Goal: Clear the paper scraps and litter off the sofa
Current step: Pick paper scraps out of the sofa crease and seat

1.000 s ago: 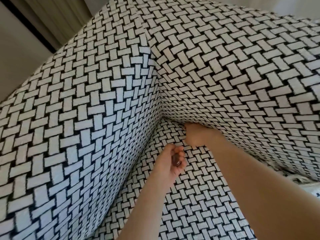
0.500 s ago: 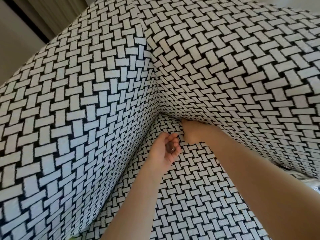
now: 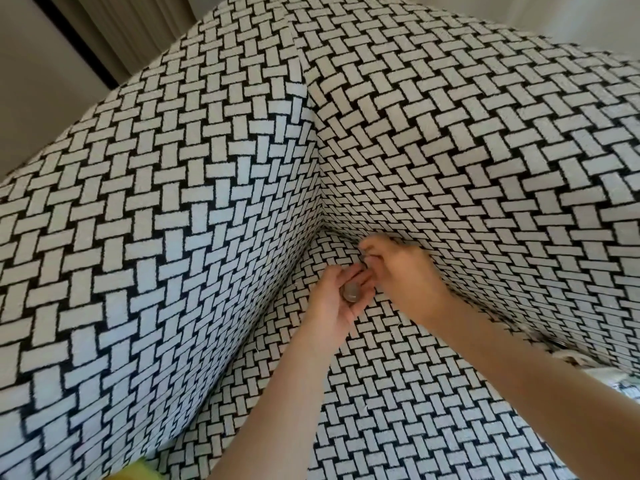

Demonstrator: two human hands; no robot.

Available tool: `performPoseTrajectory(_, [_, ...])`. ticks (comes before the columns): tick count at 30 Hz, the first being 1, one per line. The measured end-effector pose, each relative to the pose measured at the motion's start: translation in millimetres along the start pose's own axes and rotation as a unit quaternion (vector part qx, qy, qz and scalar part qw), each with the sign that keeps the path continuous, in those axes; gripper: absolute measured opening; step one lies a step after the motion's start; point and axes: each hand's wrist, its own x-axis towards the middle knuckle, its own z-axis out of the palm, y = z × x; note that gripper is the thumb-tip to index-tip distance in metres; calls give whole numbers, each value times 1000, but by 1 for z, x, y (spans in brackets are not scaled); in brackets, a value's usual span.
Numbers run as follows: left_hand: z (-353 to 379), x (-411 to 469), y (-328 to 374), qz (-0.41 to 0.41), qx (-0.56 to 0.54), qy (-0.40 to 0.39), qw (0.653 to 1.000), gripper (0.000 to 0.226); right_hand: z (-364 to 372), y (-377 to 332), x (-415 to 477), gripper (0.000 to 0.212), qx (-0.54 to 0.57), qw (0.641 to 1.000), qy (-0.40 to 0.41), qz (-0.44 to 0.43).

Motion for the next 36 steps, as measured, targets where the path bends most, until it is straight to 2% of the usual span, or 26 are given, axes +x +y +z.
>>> performPoseTrajectory(1, [-1, -1, 1, -3, -10, 1, 1000, 31, 3, -4, -3, 20, 25, 998, 18, -55])
performPoseTrajectory(4, [-4, -2, 6, -28, -23, 17, 999, 38, 15, -15, -8, 20, -23, 973, -59, -220])
performPoseTrajectory(6, [-6, -2, 8, -28, -29, 41, 998, 35, 18, -16, -4, 14, -34, 963, -52, -261])
performPoseTrajectory(7, [-6, -1, 9, -16, -37, 50, 998, 32, 17, -17, 1, 8, 11, 972, -29, -233])
performPoseTrajectory(9, [-9, 0, 10, 13, -40, 67, 997, 28, 13, -25, 10, 29, 112, 985, 8, -130])
performPoseTrajectory(10, [-12, 0, 10, 19, -26, 81, 996, 29, 15, -29, 17, 33, 108, 988, 20, -106])
performPoseTrajectory(12, [-23, -3, 10, 13, 14, 101, 995, 33, 24, -37, 33, 34, -4, 987, -34, -155])
performPoseTrajectory(14, [-35, -7, 12, -4, 22, 93, 995, 37, 38, -49, 48, 32, -147, 952, -125, -236])
performPoseTrajectory(16, [-43, -9, 15, -20, 7, 82, 996, 36, 45, -54, 58, 34, -207, 929, -180, -246])
performPoseTrajectory(21, [-42, -8, 12, -7, 46, 117, 992, 34, 45, -45, 64, 45, -212, 916, -266, -214])
performPoseTrajectory(25, [-46, -5, 18, -37, -50, 99, 993, 37, 53, -56, 74, 56, -228, 919, -288, -142])
performPoseTrajectory(27, [-47, -7, 21, -51, -50, 80, 994, 39, 58, -59, 80, 63, -238, 916, -303, -113])
performPoseTrajectory(29, [-50, -13, 18, -54, -8, 74, 996, 41, 58, -56, 83, 59, -247, 914, -304, -103])
performPoseTrajectory(32, [-57, -18, 15, -42, 19, 78, 996, 41, 58, -49, 80, 51, -201, 936, -272, -94])
performPoseTrajectory(36, [-64, -23, 18, -43, -32, 89, 995, 41, 68, -39, 63, 45, -72, 987, -139, -46])
